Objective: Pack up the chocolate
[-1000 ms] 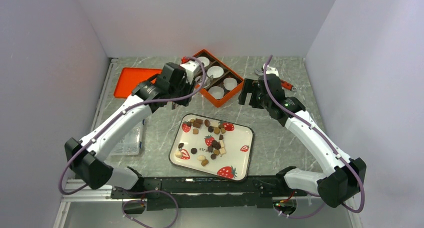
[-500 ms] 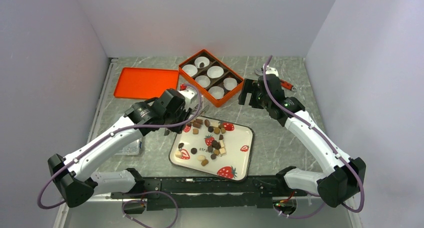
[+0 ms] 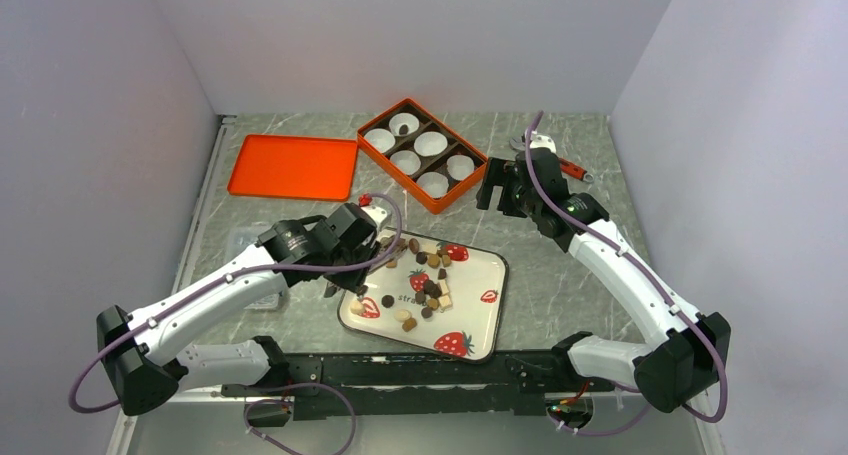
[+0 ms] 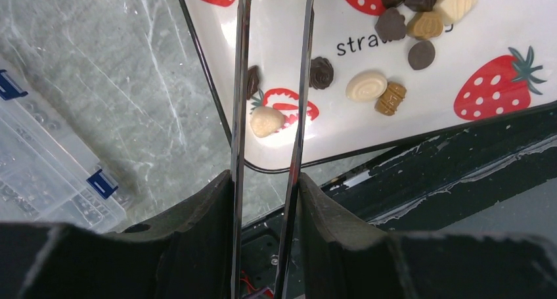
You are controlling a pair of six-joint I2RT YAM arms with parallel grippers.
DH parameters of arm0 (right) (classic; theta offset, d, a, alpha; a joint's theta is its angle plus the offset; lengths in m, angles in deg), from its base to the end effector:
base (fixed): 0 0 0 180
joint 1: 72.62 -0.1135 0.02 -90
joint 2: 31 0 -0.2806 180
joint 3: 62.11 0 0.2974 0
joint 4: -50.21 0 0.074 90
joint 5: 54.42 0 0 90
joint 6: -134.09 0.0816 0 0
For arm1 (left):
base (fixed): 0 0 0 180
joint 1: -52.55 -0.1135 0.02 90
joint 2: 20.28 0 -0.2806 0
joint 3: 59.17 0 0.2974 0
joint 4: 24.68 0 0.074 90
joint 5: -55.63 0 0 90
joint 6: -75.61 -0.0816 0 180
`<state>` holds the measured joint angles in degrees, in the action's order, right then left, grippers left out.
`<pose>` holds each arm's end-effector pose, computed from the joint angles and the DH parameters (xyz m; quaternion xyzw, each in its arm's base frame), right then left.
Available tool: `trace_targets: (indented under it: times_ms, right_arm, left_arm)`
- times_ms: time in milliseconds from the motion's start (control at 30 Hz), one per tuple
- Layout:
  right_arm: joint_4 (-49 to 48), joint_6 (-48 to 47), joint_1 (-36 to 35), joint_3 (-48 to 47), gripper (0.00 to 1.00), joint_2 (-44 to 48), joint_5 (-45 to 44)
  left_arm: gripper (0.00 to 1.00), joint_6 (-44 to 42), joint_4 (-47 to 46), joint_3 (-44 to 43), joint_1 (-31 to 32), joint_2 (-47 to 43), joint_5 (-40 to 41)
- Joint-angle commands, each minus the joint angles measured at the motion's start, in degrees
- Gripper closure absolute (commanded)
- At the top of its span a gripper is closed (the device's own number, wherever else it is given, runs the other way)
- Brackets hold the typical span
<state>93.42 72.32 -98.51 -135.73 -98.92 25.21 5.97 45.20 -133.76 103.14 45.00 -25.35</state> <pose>0.3058 0.1321 0.3091 0.0582 0.8922 0.1282 0.4291 0.1826 -0.2021 0.2819 0.2321 0.9361 -0.0850 0.2504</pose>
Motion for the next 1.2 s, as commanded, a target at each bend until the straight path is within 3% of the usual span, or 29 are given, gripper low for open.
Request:
trace_targets:
  times_ms: [0,1167]
  right_arm:
    - [-2.0,-0.6,0.3,0.4,0.00,0.1,-0.4]
    - [-2.2,-1.1,0.7,2.3,0.00,1.3,-1.0]
  left_arm:
    - [0.57,3.5,0.0,0.6,1.1,-0.8,1.9]
    - [0.51,4.0,-0.8,0.2,1.5,3.8,3.6]
